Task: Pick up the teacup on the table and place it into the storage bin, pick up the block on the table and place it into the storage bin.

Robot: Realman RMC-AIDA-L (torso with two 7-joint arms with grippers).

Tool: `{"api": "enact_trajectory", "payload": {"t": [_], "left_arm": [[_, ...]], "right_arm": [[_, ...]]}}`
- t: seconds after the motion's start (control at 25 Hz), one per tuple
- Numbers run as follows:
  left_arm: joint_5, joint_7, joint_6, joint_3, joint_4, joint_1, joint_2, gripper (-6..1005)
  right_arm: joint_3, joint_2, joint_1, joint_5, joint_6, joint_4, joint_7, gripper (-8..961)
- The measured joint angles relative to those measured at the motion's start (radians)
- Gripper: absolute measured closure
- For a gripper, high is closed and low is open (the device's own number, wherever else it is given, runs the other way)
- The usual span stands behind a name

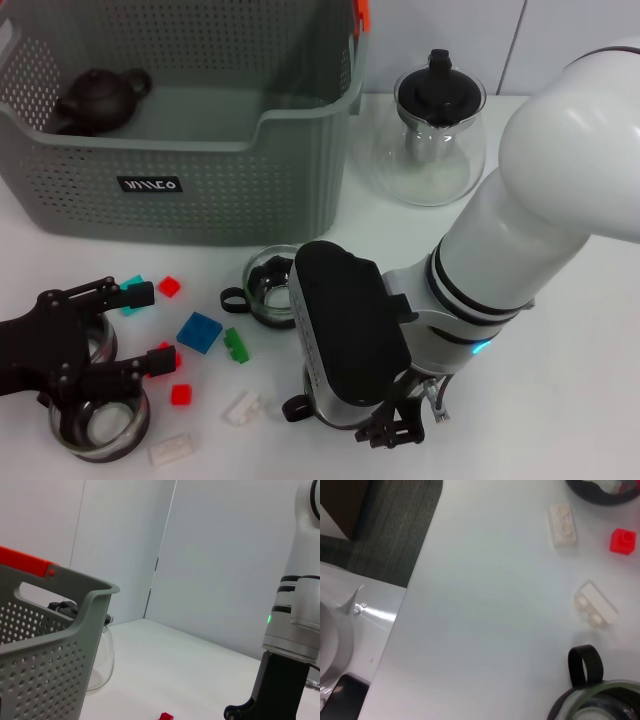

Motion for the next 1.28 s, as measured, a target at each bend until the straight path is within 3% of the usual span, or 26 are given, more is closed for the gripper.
{"api": "enact_trajectory", "payload": {"t": [0.32,0.52,0.6,0.92,1.16,1.28], "left_arm": [[0.0,0.001,0.0,0.0,0.0,-0.004,0.001,125],[0.0,0.001,0.0,0.0,0.0,-0.004,0.002,126],[0.0,0.001,0.0,0.0,0.0,-0.004,0.002,126],[0.0,0.001,0.0,0.0,0.0,-0.006,0.001,125],[0.0,0.001,-0.002,0.0,0.0,-0.006,0.0,125],[0.0,0.001,-0.003,-0.001,-0.001,-0.006,0.0,125]], "right_arm": [[0.016,-0.001,0.006,-0.001,-0.031,-0.007,0.004,711],[0.105,-0.002,0.013,0.005,-0.116,-0.03,0.006,856],[0.157,-0.004,0.013,0.009,-0.172,-0.049,0.005,872],[0.544,-0.01,0.008,0.108,-0.406,-0.08,-0.084,896],[0.903,-0.011,-0.047,0.323,-0.394,-0.087,-0.171,895],[1.024,-0.012,-0.08,0.447,-0.326,-0.085,-0.204,895]]}}
